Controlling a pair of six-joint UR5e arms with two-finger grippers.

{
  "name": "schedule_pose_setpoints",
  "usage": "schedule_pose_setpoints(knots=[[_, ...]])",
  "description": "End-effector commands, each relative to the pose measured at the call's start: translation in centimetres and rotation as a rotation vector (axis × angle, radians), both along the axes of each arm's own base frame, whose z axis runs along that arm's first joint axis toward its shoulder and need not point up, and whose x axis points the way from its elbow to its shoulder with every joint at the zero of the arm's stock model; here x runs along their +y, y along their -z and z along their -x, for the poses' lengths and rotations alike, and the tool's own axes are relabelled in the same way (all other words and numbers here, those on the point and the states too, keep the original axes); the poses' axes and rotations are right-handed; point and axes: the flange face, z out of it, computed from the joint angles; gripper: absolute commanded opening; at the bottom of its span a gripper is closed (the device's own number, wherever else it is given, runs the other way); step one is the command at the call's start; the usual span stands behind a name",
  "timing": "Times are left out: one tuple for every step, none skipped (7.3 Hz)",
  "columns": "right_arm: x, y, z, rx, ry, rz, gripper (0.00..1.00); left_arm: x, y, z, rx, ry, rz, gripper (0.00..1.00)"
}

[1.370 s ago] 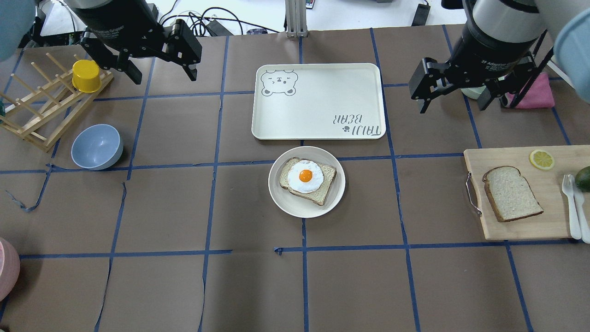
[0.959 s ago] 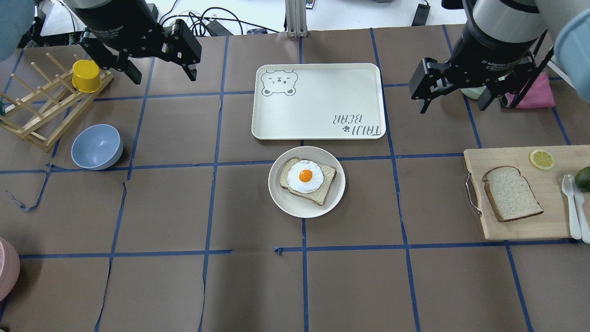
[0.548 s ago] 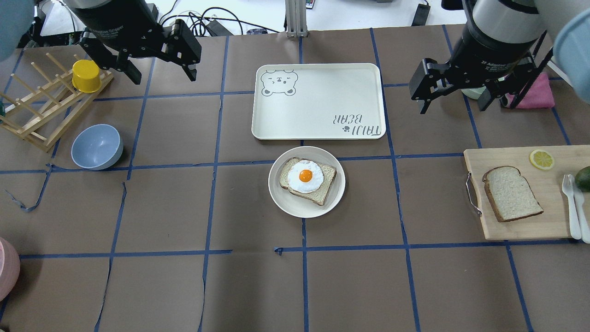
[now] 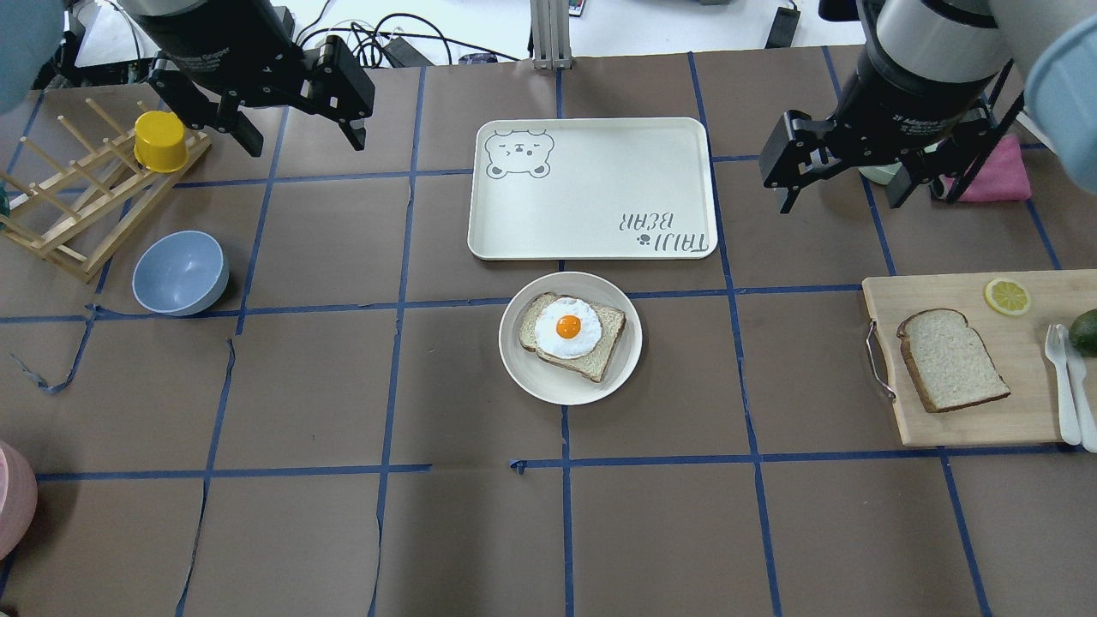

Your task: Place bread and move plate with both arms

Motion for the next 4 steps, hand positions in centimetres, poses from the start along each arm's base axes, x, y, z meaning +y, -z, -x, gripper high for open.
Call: schedule_pose_setpoints(knots=[[-0.03,0.02,0.01,0.000,-0.001,0.000,1.00,0.02,0.01,0.00,0.000,0.000,-0.002,1.00],[0.02,-0.05,0.01,0.000,-0.001,0.001,1.00,-0.09,0.02,0.01,0.001,0.000,0.003,1.00],[-0.01,0.17,0.01,0.000,-0.001,-0.003,1.00,0.02,0.01,0.00,0.000,0.000,-0.002,1.00],[0.02,0.26,0.04,0.003,-0.010,-0.007,1.00,-0.10,0.01,0.01,0.001,0.000,0.004,1.00]])
